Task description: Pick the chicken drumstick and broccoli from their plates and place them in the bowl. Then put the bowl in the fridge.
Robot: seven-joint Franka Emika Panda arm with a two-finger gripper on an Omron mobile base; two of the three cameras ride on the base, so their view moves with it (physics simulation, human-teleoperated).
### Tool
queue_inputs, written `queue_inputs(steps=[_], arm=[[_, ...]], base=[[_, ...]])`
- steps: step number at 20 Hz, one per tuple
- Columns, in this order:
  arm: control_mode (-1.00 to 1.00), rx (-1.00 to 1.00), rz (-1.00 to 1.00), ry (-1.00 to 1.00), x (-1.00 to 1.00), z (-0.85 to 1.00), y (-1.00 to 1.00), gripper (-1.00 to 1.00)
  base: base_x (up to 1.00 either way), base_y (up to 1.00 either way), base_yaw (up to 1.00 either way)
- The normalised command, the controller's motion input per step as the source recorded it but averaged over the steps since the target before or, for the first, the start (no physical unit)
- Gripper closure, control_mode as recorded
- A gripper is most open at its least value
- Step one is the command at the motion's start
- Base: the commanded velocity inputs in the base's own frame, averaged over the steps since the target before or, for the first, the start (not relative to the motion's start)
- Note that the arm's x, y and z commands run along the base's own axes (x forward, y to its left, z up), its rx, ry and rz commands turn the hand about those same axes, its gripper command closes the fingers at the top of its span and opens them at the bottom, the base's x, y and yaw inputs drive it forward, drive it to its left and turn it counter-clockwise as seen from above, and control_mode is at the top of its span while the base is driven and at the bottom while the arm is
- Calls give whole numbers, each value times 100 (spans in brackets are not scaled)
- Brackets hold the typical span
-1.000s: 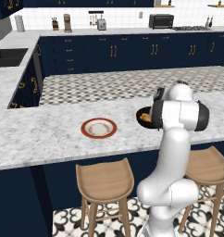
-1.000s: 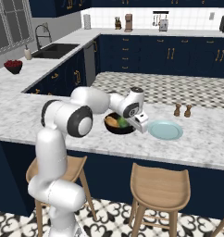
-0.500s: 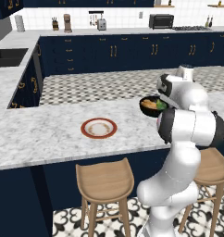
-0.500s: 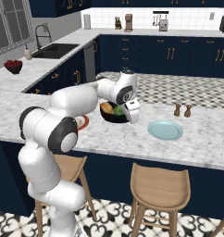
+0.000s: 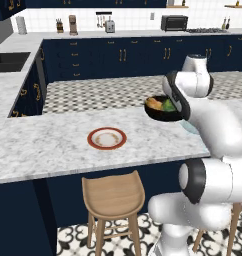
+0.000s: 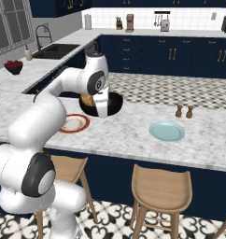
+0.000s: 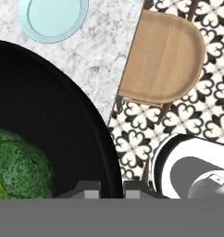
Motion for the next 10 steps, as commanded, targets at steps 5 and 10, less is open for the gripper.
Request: queue_inputs(steps=[5,10], arm=[[-100,0,-27,-5,-100,57,62,100],[-100,0,-25,-3,-83,43,32,100]], base=[[0,0,0],[0,0,0]])
